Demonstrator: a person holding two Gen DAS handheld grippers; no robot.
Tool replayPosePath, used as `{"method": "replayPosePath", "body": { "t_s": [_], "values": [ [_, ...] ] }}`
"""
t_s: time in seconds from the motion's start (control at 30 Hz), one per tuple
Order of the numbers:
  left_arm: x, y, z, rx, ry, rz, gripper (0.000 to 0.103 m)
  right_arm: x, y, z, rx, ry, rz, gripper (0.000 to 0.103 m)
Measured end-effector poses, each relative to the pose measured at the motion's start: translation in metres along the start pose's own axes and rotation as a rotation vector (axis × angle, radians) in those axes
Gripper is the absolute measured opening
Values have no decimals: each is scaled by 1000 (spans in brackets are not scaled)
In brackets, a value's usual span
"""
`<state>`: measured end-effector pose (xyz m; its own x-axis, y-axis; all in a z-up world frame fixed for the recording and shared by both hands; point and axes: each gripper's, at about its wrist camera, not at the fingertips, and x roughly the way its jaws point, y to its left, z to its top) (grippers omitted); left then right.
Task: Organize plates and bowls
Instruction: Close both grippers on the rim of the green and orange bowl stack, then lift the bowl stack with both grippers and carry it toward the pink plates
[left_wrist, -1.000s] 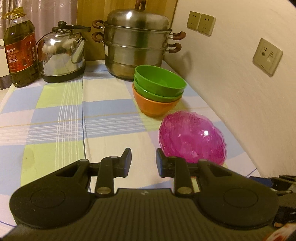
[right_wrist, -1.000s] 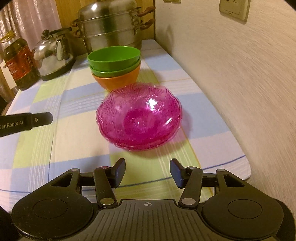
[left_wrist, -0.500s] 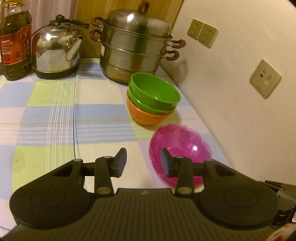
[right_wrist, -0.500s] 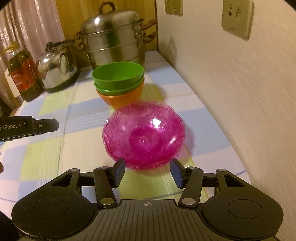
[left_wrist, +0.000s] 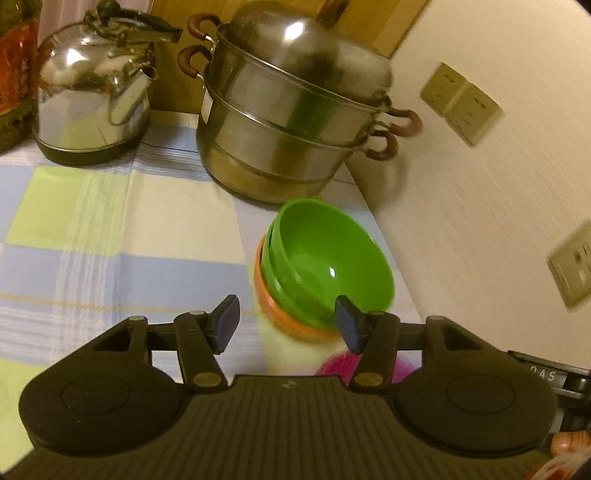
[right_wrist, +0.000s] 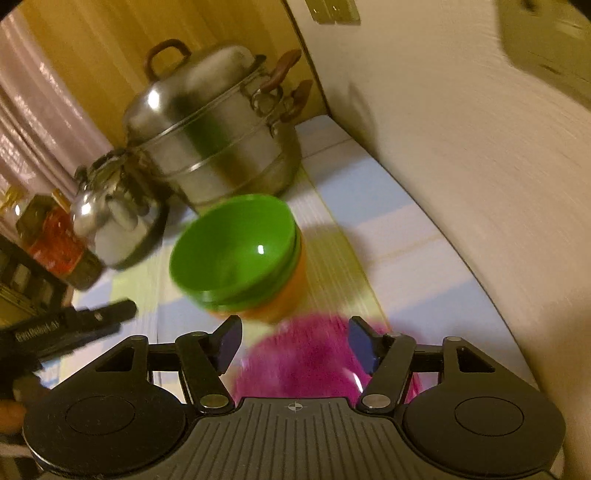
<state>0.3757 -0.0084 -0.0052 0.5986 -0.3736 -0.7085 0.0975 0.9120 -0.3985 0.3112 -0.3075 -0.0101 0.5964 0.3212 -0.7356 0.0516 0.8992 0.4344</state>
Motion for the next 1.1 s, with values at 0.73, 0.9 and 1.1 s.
{"method": "replayPosePath", "body": {
  "t_s": [0.73, 0.9, 1.1],
  "values": [
    [129, 32, 21, -171, 229, -55, 39, 154, -30, 69, 133, 234, 34, 63],
    [130, 29, 22, -154, 217, -39, 36, 164, -30, 64, 142, 265, 36, 40],
    [129, 22, 21, -118, 211, -9, 33, 167, -24, 58, 147, 275, 27, 28]
  ]
}}
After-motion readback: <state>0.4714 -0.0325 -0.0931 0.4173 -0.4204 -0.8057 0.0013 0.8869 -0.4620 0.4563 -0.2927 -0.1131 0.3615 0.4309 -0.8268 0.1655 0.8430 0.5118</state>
